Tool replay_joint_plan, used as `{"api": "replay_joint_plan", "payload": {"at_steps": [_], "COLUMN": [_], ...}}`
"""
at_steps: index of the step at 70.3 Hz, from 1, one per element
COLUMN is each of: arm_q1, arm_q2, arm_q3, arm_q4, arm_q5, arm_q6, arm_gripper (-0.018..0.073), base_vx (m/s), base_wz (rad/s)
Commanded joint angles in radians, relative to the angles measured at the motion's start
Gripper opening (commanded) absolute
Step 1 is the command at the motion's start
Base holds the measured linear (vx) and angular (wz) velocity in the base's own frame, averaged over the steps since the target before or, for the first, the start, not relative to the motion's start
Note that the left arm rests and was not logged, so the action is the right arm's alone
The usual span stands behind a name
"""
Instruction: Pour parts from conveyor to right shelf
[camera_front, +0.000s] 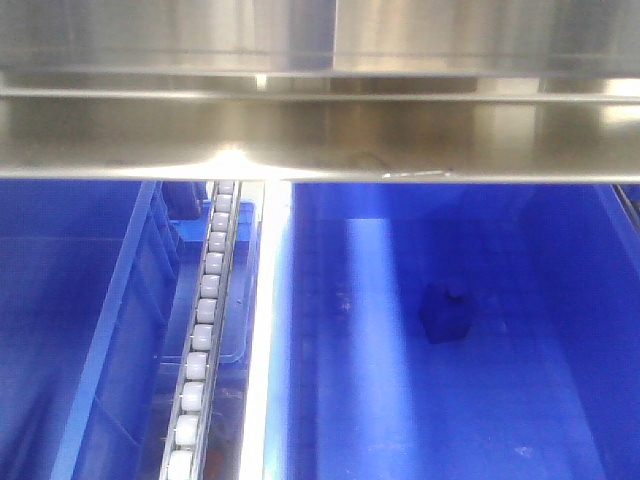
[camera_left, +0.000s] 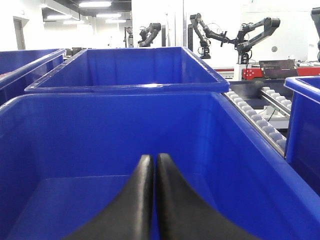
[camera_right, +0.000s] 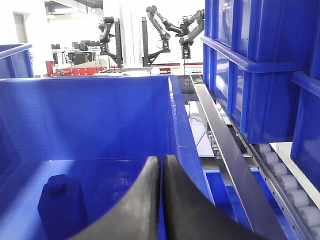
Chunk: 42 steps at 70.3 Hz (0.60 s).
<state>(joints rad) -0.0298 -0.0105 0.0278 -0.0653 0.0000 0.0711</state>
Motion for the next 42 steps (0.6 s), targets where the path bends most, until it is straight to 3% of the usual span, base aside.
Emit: {"api": "replay_joint_plan", "payload": {"at_steps": [1, 42], "arm_q1": [0.002, 0.002], "arm_q2": [-0.014, -0.014], "arm_q3": [0.004, 0.004], "arm_q4": [-0.006, -0.006], "arm_q5": [-0.071, -0.071], "arm_q6": [-0.005, -0.005], "arm_gripper": [-0.0009, -0.0009], "base_vx": [0.00, 0.00], "base_wz": [0.00, 0.00]}}
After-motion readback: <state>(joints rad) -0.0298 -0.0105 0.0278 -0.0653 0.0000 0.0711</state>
